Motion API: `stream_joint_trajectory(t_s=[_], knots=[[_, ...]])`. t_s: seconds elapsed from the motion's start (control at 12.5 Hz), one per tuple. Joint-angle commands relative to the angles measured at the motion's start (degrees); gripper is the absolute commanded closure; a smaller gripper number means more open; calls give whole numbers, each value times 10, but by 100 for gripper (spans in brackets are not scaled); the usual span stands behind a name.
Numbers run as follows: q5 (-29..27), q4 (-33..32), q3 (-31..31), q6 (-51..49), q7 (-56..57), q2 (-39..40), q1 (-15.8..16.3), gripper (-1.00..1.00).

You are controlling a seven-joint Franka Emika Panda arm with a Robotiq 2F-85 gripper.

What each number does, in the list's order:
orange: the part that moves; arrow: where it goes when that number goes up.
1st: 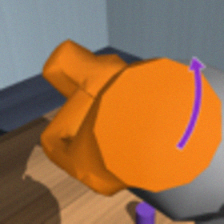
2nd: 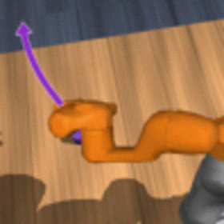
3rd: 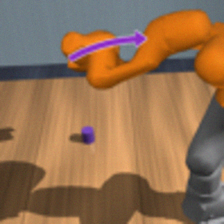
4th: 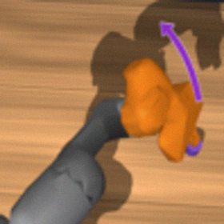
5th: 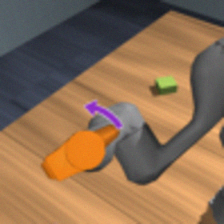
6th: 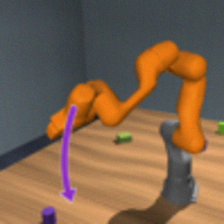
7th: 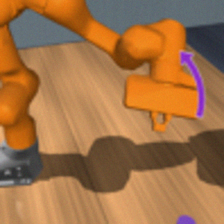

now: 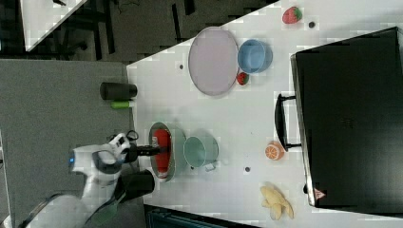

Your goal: Pick ketchup from strainer and place it on the table

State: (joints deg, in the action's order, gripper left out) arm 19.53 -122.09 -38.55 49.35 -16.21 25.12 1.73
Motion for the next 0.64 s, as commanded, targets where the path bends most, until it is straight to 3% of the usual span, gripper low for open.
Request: stream_joint_trajectory(t_s=[0.08,0.24,0.64], knots=[[-78,42,-20,-39,-12,-84,-15,-19],[-123,68,-12,-83,27,-119,-36,-19],[-126,168,65,-264,205,-142,-98,-19]])
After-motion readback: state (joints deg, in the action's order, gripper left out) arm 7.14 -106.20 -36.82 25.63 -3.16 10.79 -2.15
